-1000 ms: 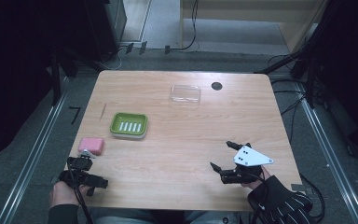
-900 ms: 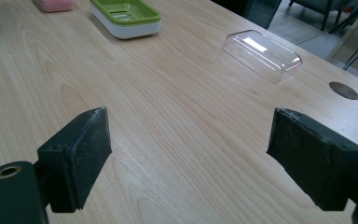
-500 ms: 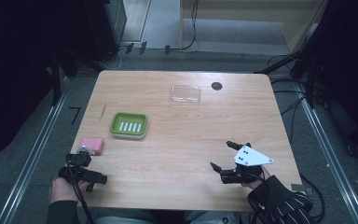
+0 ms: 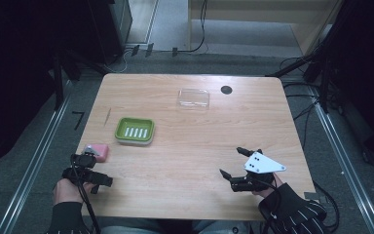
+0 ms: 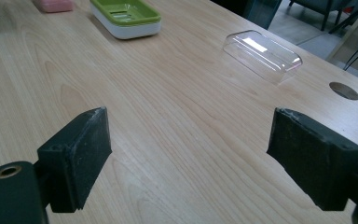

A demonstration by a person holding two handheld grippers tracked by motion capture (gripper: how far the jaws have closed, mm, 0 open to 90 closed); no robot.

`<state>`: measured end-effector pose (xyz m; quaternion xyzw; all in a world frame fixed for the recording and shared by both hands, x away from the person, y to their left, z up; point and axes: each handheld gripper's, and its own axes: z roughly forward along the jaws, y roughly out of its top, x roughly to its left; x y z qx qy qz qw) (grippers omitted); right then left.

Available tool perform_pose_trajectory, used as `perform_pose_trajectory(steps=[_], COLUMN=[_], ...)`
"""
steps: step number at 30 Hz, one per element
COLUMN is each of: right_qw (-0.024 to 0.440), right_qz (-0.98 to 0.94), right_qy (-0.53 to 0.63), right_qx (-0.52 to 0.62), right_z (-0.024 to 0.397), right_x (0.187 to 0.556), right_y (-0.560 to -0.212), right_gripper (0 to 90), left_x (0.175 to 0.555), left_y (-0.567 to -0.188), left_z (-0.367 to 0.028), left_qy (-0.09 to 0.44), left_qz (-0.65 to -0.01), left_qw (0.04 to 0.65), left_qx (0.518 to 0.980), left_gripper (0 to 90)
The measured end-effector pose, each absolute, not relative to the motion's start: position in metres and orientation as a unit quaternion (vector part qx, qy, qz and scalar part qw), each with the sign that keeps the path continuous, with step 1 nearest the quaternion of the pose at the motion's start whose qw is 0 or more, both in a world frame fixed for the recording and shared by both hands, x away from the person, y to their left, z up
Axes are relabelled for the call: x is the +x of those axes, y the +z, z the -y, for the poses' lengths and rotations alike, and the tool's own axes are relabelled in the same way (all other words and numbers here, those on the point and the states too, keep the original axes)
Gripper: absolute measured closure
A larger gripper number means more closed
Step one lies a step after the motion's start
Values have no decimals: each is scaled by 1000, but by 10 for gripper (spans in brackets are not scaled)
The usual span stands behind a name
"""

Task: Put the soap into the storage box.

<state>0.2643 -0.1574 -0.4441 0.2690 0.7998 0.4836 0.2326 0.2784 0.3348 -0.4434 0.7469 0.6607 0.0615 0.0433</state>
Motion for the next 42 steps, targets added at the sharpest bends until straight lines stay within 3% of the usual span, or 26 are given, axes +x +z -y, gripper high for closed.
perform_pose_trajectory(steps=[42], right_qw=[231], right_qz=[-802], right_qy=[482], right_qx=[266], right_z=[157], right_x=[265], right_y=[-444], right_gripper=[138], left_x=[323], left_y=[-429], left_z=[-355], left_qy=[64], left_qz=[-677], left_qw=[67], left_qx=[730], left_gripper=[1])
